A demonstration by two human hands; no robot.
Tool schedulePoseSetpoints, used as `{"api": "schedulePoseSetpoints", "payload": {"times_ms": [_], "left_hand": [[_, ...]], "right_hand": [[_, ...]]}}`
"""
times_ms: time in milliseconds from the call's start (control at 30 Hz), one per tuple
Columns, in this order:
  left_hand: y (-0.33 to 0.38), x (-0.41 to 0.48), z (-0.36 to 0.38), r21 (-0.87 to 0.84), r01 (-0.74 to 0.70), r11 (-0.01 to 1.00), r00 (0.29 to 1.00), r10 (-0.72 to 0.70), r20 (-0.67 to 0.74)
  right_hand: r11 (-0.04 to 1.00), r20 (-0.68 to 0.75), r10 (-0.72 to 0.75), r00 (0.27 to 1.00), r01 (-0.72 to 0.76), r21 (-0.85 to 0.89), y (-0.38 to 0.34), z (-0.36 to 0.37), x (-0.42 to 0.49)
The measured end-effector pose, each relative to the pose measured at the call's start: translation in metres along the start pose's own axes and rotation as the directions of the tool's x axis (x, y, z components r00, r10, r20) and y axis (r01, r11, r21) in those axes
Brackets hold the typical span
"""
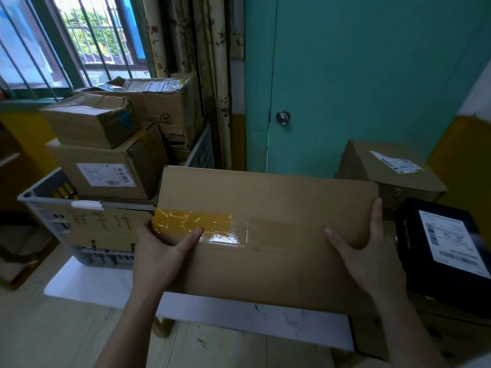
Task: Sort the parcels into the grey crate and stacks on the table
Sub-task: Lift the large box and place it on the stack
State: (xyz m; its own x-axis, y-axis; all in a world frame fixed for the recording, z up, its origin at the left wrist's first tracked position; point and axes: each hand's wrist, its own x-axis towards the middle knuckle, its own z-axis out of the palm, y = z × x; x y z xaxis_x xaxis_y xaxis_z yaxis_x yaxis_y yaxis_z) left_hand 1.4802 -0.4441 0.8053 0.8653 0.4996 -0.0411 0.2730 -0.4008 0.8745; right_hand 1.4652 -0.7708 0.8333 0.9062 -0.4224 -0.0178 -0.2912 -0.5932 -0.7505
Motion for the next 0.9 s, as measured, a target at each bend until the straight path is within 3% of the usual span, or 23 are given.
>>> {"api": "schedulePoseSetpoints", "payload": {"times_ms": [300,533,733,900], "left_hand": [[-0.008,-0.008,-0.005,-0.006,-0.013,1.000,0.999,0.013,0.046],[-0.015,-0.016,-0.001,-0.022,0.095,0.995,0.995,-0.095,0.002],[-0.019,-0.017,-0.003,-0.053,0.118,0.992,0.993,-0.118,0.013],[-0.024,-0.019,-0.007,-0.062,0.095,0.993,0.995,-0.094,0.020]], "right_hand": [[1.000,-0.029,0.010,1.000,-0.009,0.016,-0.003,0.003,-0.004],[0.992,-0.046,-0.002,0.999,0.008,0.124,0.003,0.004,-0.005],[0.928,0.166,0.200,0.966,-0.241,0.283,0.025,0.002,-0.011],[0.933,0.141,0.185,0.973,-0.219,0.287,0.027,0.001,-0.014]]}}
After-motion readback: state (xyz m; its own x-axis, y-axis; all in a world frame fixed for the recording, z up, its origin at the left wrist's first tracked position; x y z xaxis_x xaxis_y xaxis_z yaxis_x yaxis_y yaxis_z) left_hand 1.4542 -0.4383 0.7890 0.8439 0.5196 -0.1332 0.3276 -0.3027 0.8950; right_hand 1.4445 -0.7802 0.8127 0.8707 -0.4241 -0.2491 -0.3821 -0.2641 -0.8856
